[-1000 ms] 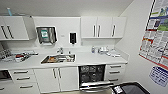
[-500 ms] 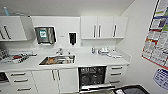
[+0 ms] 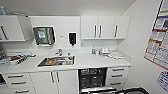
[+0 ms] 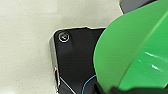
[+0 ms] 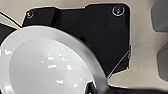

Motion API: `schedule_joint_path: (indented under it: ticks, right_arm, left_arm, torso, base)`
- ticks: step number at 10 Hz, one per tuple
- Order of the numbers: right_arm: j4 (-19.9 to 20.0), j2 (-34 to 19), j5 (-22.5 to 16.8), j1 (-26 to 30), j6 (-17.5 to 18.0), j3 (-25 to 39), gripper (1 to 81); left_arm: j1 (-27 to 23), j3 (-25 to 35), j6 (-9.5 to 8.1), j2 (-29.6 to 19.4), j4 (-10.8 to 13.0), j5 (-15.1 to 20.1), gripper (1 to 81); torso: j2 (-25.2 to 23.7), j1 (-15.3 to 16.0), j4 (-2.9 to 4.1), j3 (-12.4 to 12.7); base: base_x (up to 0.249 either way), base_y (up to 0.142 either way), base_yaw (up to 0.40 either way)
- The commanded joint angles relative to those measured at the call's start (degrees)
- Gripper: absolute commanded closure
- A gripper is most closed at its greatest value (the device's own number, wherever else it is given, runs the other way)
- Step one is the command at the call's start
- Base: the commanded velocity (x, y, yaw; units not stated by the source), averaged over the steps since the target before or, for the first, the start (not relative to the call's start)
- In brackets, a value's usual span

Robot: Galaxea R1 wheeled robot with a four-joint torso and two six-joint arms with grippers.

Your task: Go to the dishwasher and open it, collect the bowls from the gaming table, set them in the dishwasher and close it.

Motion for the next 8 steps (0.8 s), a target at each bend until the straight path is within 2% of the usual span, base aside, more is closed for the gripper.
schedule_joint_path:
  ticks: [1, 8]
  right_arm:
    - [-0.85, -0.35, -3.46, 2.54, -0.13, 0.00, 81.1]
    - [-0.93, -0.27, -3.82, 2.71, -0.13, 0.00, 81.1]
  left_arm:
    - [-2.66, -0.38, 0.29, -0.92, 0.30, 0.99, 81.1]
    - [-2.75, -0.38, 0.29, -1.09, 0.29, 0.90, 81.1]
  torso:
    - [0.00, 0.03, 0.00, 0.00]
    - [0.04, 0.03, 0.02, 0.00]
  base:
    - [0.105, 0.000, 0.000]
    - [0.104, 0.000, 0.000]
